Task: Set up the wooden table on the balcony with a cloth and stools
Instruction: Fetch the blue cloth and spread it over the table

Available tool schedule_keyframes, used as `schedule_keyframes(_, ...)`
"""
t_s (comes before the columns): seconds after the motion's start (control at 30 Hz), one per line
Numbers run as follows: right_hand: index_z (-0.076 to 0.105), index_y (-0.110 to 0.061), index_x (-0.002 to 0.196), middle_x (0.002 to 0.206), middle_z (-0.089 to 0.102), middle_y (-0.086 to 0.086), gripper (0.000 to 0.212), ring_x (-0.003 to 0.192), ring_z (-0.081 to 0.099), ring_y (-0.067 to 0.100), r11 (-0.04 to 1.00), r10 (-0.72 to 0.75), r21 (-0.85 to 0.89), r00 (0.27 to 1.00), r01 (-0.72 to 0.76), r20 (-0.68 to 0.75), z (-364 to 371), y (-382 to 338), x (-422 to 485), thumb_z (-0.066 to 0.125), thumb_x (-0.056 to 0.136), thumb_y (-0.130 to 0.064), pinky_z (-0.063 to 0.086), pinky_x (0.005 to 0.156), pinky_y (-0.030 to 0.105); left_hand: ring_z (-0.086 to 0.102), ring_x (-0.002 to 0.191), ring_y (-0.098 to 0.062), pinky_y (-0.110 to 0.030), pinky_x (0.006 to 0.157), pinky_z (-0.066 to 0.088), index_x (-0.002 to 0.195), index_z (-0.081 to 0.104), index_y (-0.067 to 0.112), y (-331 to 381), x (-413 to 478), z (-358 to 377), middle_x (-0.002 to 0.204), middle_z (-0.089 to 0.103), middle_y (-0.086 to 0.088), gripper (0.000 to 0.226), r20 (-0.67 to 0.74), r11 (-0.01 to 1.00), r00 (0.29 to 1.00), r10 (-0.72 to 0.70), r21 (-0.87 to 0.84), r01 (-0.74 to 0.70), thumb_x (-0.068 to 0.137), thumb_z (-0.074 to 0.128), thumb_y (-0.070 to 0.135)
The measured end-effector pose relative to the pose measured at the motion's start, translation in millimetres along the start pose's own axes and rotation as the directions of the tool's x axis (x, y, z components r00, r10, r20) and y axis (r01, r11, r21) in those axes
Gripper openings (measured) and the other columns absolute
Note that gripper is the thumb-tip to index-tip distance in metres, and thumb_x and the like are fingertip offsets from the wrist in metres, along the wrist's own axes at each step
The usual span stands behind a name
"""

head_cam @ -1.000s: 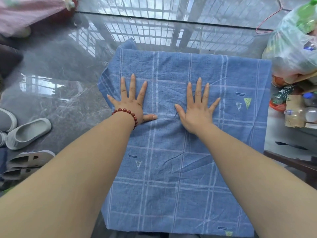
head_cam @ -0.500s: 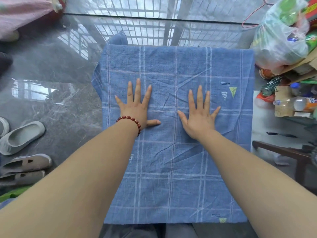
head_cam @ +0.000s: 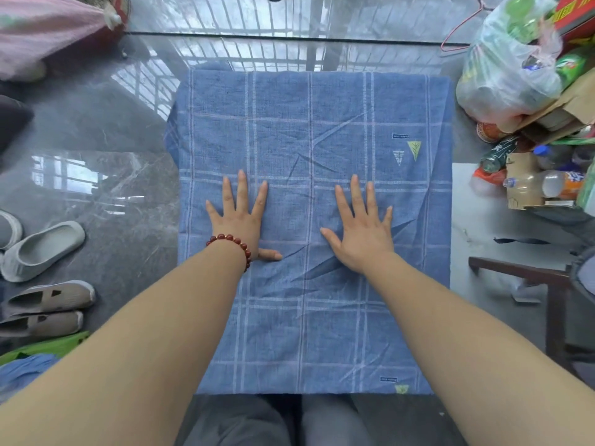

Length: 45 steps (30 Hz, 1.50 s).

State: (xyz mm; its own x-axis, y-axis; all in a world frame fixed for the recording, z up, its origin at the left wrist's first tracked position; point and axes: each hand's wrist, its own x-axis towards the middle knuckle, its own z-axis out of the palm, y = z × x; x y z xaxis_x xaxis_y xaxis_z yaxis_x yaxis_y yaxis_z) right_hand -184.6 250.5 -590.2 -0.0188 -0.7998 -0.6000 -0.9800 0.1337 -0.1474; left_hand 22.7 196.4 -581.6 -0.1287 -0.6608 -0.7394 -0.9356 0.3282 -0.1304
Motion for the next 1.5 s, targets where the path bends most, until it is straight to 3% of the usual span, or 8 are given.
schedule_keyframes(0.33,-0.011,-0.03,0.15,0.155,-0.029,-0.004,0.075,0.144,-0.021,0.026,0.998,-0.067,0.005,0.997,0.067,0.033,13,15,-29,0.031,0.094,-0.058,0.004,0.115,0.06,-0.009,0.139,-0.05,-0.061,0.109,0.02,0.139,-0.032,0.039,26,-30,26,0.15,-0.034,-0.01,0.119,-0.047,1.0,0.999,-0.007,0.012,0.008,0.066,0.054,0.078)
schedule_keyframes(0.6,-0.01,-0.031,0.15,0.155,-0.028,-0.003,0.075,0.144,-0.02,0.028,0.997,-0.076,-0.022,0.997,0.076,0.032,38,19,-67,0.031,0.094,-0.057,0.007,0.113,0.061,-0.009,0.138,-0.052,-0.061,0.11,0.02,0.138,-0.03,0.043,42,-62,56,0.149,-0.037,-0.007,0.114,-0.044,0.999,0.998,0.038,0.009,-0.037,0.068,0.053,0.077)
schedule_keyframes(0.93,-0.009,-0.029,0.15,0.156,-0.027,-0.004,0.075,0.145,-0.018,0.025,0.999,-0.036,-0.006,0.999,0.036,0.038,62,19,-102,0.033,0.094,-0.056,0.008,0.115,0.058,-0.005,0.139,-0.051,-0.053,0.108,0.029,0.14,-0.031,0.039,50,-89,75,0.149,-0.036,-0.009,0.123,-0.032,0.99,0.994,0.104,0.098,-0.101,0.063,0.056,0.079)
schedule_keyframes(1.3,-0.002,-0.026,0.151,0.159,-0.015,-0.002,0.072,0.146,-0.007,0.029,1.0,0.021,-0.007,1.0,-0.021,0.009,106,5,-161,0.041,0.097,-0.044,0.018,0.116,0.051,-0.001,0.142,-0.043,-0.041,0.098,0.044,0.147,-0.02,0.028,45,-139,124,0.156,-0.015,-0.012,0.123,-0.069,0.973,0.977,0.203,0.122,-0.194,0.068,0.067,0.066)
schedule_keyframes(1.37,0.002,-0.024,0.152,0.16,-0.009,-0.001,0.069,0.147,-0.003,0.029,1.0,0.026,0.006,1.0,-0.026,-0.01,114,3,-172,0.043,0.098,-0.041,0.021,0.116,0.047,0.0,0.143,-0.041,-0.039,0.097,0.047,0.148,-0.014,0.024,44,-147,135,0.156,-0.006,-0.012,0.117,-0.085,0.974,0.972,0.217,0.085,-0.21,0.072,0.068,0.059)
schedule_keyframes(1.5,0.013,-0.02,0.151,0.16,0.003,0.001,0.064,0.146,0.004,0.028,0.995,0.051,0.083,0.998,-0.047,-0.049,129,-2,-189,0.046,0.098,-0.032,0.024,0.116,0.043,0.015,0.139,-0.031,-0.035,0.089,0.052,0.142,0.02,0.018,44,-157,149,0.145,0.017,-0.011,0.091,-0.181,0.975,0.961,0.21,-0.036,-0.22,0.074,0.075,0.043)
